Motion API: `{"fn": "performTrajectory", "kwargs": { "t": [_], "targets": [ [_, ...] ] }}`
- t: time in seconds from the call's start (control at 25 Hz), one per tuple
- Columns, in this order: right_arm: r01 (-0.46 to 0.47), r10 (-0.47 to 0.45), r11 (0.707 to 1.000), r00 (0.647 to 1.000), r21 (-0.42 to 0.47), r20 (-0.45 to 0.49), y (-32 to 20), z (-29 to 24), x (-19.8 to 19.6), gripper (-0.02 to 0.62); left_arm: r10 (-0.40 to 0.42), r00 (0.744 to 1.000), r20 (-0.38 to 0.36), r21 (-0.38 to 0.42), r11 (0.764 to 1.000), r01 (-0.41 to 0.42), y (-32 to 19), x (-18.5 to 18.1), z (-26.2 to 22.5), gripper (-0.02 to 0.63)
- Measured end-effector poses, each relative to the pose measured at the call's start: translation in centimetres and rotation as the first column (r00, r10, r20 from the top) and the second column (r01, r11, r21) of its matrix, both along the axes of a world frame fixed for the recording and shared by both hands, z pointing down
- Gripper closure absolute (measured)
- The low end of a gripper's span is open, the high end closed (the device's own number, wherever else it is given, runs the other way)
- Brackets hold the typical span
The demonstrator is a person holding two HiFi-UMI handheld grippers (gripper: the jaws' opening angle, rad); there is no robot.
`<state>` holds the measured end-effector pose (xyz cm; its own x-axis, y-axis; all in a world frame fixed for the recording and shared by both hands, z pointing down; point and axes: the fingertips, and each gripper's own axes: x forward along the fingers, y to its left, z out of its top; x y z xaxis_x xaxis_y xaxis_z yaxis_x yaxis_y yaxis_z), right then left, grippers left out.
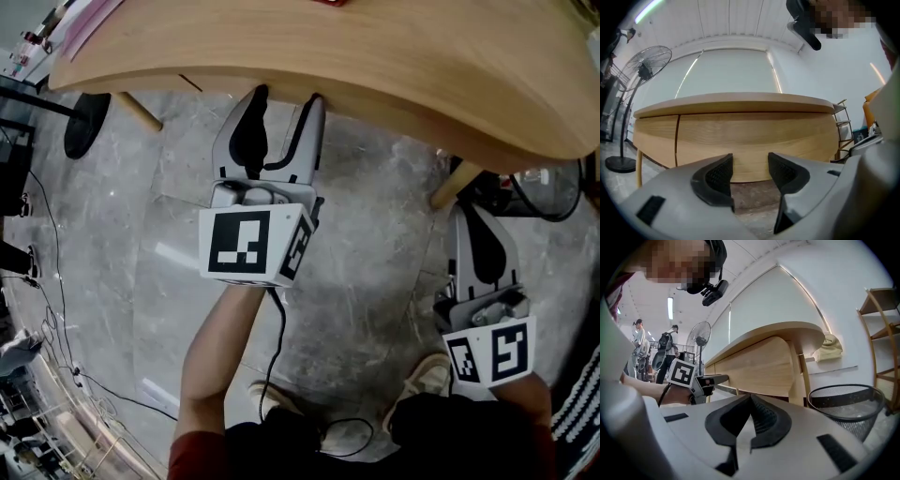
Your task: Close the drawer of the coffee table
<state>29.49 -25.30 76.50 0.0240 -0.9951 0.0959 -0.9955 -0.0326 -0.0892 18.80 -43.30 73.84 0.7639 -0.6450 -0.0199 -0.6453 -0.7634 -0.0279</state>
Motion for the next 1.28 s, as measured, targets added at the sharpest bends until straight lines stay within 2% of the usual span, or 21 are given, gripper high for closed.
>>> {"fn": "performTrajectory", "kwargs": {
  "t": [0.48,0.8,1.0,1.28],
  "targets": [
    [0.004,-0.004,1.000,1.000,0.003,-0.017,0.6,-0.5,-0.4,0.598,-0.020,1.000,0.011,0.009,1.000,0.020,0.2,-0.1,0.1,0.377],
    [0.019,-0.019,1.000,0.999,0.019,-0.034,0.9,-1.2,-1.6,0.598,0.022,0.998,0.054,0.038,0.999,-0.024,3.6,-0.6,0.5,0.377],
    [0.061,-0.060,0.998,0.997,0.031,-0.055,1.0,-1.8,-4.0,0.598,0.021,0.998,0.064,0.045,0.999,-0.024,6.2,-3.0,0.1,0.377],
    [0.128,-0.124,0.991,0.989,0.042,-0.086,0.3,-3.3,-8.3,0.598,-0.022,0.998,0.057,0.015,1.000,0.021,8.6,-8.6,-0.5,0.377]
  ]
}}
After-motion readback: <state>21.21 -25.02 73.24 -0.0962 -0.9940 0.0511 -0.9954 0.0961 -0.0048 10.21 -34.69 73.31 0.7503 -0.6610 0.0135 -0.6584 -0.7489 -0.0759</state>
